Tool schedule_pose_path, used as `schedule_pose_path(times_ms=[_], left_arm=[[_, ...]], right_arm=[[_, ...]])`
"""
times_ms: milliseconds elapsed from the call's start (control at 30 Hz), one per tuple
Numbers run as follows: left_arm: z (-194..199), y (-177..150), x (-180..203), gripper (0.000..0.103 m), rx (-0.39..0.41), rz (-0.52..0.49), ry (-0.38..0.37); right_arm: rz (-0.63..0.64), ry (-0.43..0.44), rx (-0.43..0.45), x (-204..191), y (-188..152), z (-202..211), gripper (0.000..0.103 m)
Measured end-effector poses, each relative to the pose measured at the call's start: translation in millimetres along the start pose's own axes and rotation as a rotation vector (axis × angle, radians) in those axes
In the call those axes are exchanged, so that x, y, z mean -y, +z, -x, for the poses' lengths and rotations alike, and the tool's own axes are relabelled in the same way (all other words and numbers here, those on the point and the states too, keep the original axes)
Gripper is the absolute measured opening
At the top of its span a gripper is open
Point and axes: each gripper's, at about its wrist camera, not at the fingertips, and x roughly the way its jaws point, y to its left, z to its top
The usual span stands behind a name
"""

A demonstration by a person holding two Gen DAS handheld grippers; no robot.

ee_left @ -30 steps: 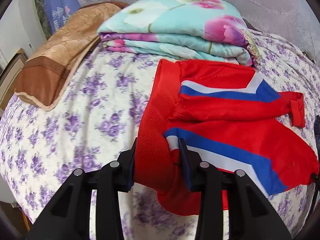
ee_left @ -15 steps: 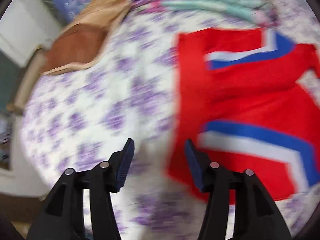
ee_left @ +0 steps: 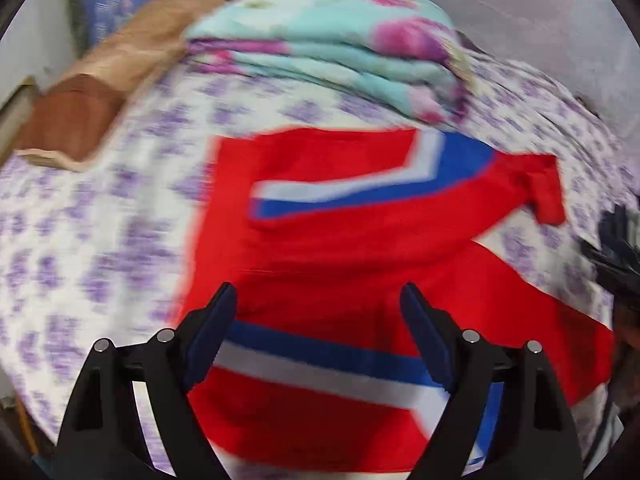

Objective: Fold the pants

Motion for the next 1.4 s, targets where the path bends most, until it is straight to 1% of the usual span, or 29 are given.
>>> schedule_pose_path(times_ms=[100,133,200,233,267,300,333,367,500,567,600,633,667,733,767,800,833,867,933,1000,1067,1133,1167,1233,1267,1300,1333,1367,1400], left_arm=[[-17,-5,17,0.081,-0.037,-0.014,0.005],[-23,-7,19,0.081,-0.050,-0.011,0.013],[-30,-12,20,0.081,-0.088,0.003,0.012],[-35,-16,19,0.081,-0.106,0.014,0.014],[-39,-19,18,0.081,-0.119,0.022,0.018],[-45,-23,16,0.081,-0.136,0.029,0.024],[-49,-28,12,0.081,-0.152,0.031,0.029],[-50,-30,11,0.081,-0.148,0.027,0.029],[-50,-30,11,0.084,-0.139,0.017,0.031],[-51,-29,12,0.085,-0.143,0.013,0.038],[-52,-28,14,0.086,-0.146,0.011,0.045],[-52,-26,14,0.086,-0.149,0.010,0.049],[-52,-24,15,0.086,-0.154,0.004,0.054],[-48,-18,18,0.086,-0.162,-0.019,0.062],[-44,-14,19,0.086,-0.153,-0.030,0.061],[-35,-8,18,0.086,-0.126,-0.042,0.050],[-27,-3,16,0.086,-0.099,-0.046,0.038],[-21,2,13,0.086,-0.072,-0.047,0.032],[-15,15,7,0.091,-0.038,-0.044,0.046],[-15,30,-5,0.091,-0.011,-0.033,0.114],[-18,40,-18,0.091,0.004,-0.003,0.159],[-24,50,-33,0.091,0.009,0.054,0.169],[-28,54,-36,0.091,0.006,0.072,0.177],[-36,55,-41,0.091,-0.005,0.088,0.190],[-40,56,-43,0.091,-0.015,0.089,0.194],[-47,54,-42,0.091,-0.031,0.084,0.198],[-51,50,-42,0.091,-0.045,0.079,0.200],[-58,48,-42,0.091,-0.066,0.074,0.206],[-64,43,-43,0.091,-0.086,0.072,0.211]], right_arm=[[0.149,-0.049,-0.010,-32,14,-26,0.083],[0.197,-0.049,0.000,-40,19,-35,0.083],[0.228,-0.029,0.007,-47,24,-46,0.083],[0.239,-0.004,0.000,-48,29,-53,0.070],[0.226,0.012,-0.017,-45,33,-57,0.051],[0.189,0.044,-0.043,-41,40,-65,0.048],[0.109,0.103,-0.064,-26,47,-68,0.034],[0.035,0.151,-0.070,-7,52,-66,0.031],[-0.278,0.295,-0.001,90,63,-36,0.030],[-0.483,0.334,0.044,160,66,-34,0.028],[-0.552,0.323,0.056,182,65,-37,0.029],[-0.665,0.267,0.062,218,63,-47,0.047],[-0.728,0.169,0.037,238,60,-55,0.072],[-0.784,-0.159,-0.068,265,54,-63,0.073],[-0.771,-0.182,-0.057,266,54,-60,0.073],[-0.736,-0.133,-0.013,258,55,-54,0.073],[-0.698,-0.091,0.006,246,57,-50,0.073],[-0.637,-0.019,0.007,228,58,-49,0.076],[-0.512,0.192,-0.066,180,55,-59,0.076],[-0.487,0.302,-0.141,147,44,-68,0.076],[-0.514,0.400,-0.206,118,32,-82,0.075],[-0.596,0.441,-0.250,104,24,-98,0.074],[-0.674,0.468,-0.245,103,22,-105,0.075],[-0.792,0.490,-0.199,111,22,-112,0.074],[-0.857,0.495,-0.180,116,23,-115,0.059],[-0.888,0.498,-0.179,119,24,-119,0.045],[-0.910,0.488,-0.211,120,25,-127,0.015],[-0.936,0.485,-0.253,122,22,-137,0.012],[-0.962,0.502,-0.254,125,19,-142,0.010]])
